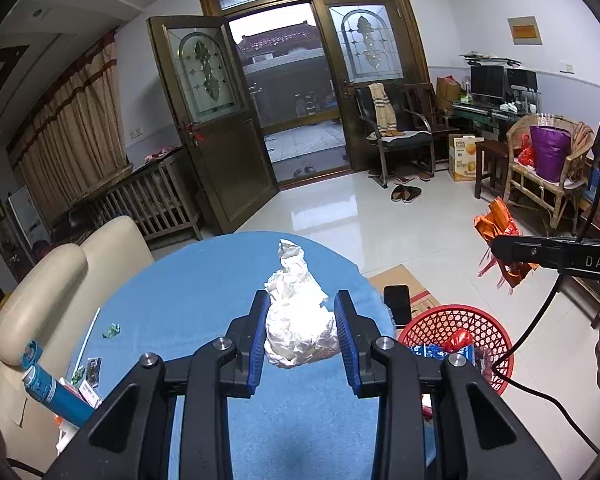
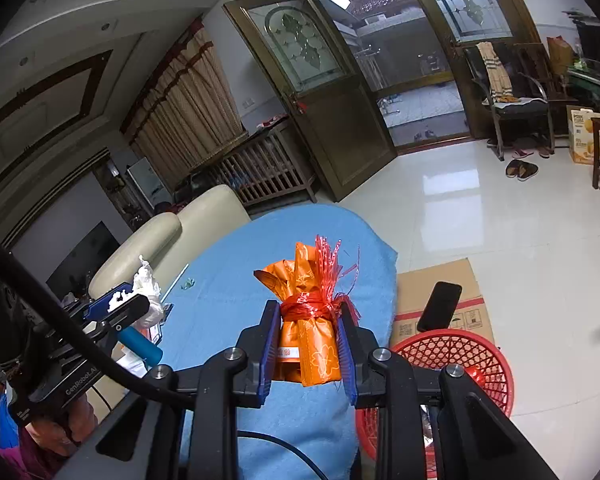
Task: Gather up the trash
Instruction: 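Carry the orange bag and white tissue toward the red wastebasket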
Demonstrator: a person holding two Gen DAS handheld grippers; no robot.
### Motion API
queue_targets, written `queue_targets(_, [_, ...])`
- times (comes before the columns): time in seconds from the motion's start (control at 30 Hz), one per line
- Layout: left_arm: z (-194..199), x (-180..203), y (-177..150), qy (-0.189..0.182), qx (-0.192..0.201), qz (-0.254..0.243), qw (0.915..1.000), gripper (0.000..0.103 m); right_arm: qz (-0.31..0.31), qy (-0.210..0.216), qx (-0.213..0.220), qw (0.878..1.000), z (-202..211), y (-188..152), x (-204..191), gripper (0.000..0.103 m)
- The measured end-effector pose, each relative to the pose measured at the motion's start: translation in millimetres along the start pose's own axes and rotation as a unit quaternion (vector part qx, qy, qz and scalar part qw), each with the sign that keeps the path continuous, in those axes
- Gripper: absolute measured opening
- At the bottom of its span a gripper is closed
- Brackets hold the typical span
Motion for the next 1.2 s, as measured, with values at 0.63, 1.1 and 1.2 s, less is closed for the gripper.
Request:
queue_targets(0.63, [-17.0, 30.1, 12.8, -0.012, -0.012, -0.027, 0.9995, 0.034, -0.023, -0.005, 0.012, 1.000, 14.9, -2.3, 29.6, 0.029])
queue_targets(1.1, [-29.3, 44.5, 14.8, -0.024, -0.022, -0.037, 0.9988, 0.034, -0.036, -0.014, 0.019, 0.999, 24.4, -3.6, 42.7, 0.029])
queue_targets(1.2, [-31.9, 45.2, 15.0, -0.027, -0.025, -0.037, 0.9986, 0.034, -0.037, -0.015, 0.018, 0.999, 25.2, -3.5, 41.6, 0.029])
Point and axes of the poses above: each gripper's, at about its wrist camera, not at the fingertips, and z roughly against the way its jaws point, x to its right, y to its top, the point moved 3 cm from there along -z, roughly the way its jaws point, and after that the axes turned 15 degrees about -y, right-handed, at the moved point
